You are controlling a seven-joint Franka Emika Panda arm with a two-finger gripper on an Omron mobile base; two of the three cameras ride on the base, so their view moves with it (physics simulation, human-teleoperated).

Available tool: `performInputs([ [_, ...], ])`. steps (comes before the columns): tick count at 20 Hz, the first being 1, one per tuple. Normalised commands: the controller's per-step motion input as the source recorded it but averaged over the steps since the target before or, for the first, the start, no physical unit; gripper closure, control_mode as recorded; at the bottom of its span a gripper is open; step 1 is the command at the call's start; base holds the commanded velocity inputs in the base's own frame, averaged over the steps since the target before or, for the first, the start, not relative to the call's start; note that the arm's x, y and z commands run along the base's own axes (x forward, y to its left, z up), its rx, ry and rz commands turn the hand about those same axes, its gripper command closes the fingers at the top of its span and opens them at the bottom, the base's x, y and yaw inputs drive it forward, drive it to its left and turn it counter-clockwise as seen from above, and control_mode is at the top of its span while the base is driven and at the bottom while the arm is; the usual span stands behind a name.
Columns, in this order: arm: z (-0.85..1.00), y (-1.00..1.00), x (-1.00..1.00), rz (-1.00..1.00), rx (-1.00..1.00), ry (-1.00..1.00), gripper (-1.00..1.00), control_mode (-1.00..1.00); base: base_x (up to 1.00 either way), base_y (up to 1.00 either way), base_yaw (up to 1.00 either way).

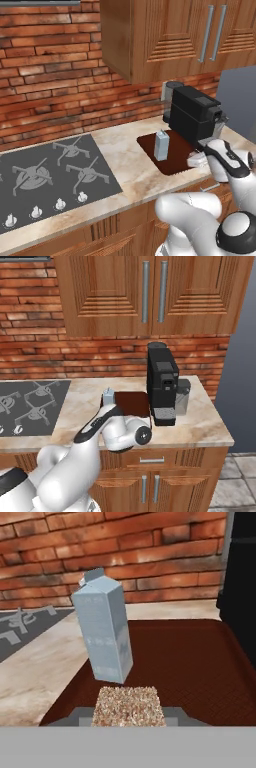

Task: Take out the milk from the fridge and place it on the tray on the counter. Then take the sugar cube near the tray and place it in the tray.

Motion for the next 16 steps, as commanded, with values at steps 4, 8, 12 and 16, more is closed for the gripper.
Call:
performInputs([
  [4, -0.14, 0.0, 0.21, 0.0, -0.03, 0.0, 1.0, -1.0, 0.0, 0.0, 0.0],
  [8, -0.11, 0.0, 0.16, 0.0, -0.02, 0.0, 1.0, -1.0, 0.0, 0.0, 0.0],
  [12, -0.18, 0.0, 0.21, 0.0, -0.03, 0.0, 1.0, -1.0, 0.0, 0.0, 0.0],
  [16, -0.21, 0.0, 0.24, 0.0, -0.02, 0.04, 1.0, -1.0, 0.0, 0.0, 0.0],
])
